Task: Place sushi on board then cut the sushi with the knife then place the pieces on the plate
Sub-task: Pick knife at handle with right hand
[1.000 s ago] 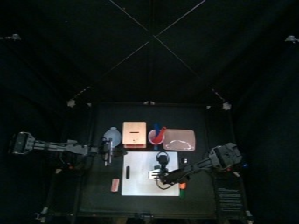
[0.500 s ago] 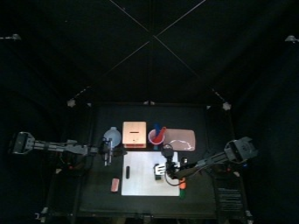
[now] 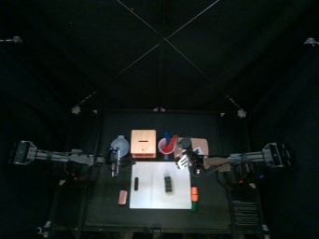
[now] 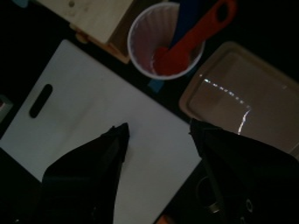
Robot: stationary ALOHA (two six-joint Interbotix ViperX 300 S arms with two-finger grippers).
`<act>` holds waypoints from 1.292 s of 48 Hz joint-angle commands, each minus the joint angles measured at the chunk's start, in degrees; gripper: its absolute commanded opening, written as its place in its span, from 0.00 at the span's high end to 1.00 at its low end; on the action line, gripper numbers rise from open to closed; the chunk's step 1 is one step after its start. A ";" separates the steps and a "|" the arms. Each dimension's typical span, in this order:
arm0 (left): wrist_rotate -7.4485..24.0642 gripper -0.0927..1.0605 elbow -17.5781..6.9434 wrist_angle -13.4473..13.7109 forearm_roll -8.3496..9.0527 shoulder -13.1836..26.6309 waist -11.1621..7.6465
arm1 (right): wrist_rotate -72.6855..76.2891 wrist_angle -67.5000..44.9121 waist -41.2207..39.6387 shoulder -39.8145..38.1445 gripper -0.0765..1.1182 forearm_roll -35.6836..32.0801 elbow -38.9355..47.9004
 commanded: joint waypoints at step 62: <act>0.00 0.93 -0.79 -0.62 -2.20 -0.09 3.08 | -80.68 20.92 -36.91 25.84 0.18 45.79 -29.79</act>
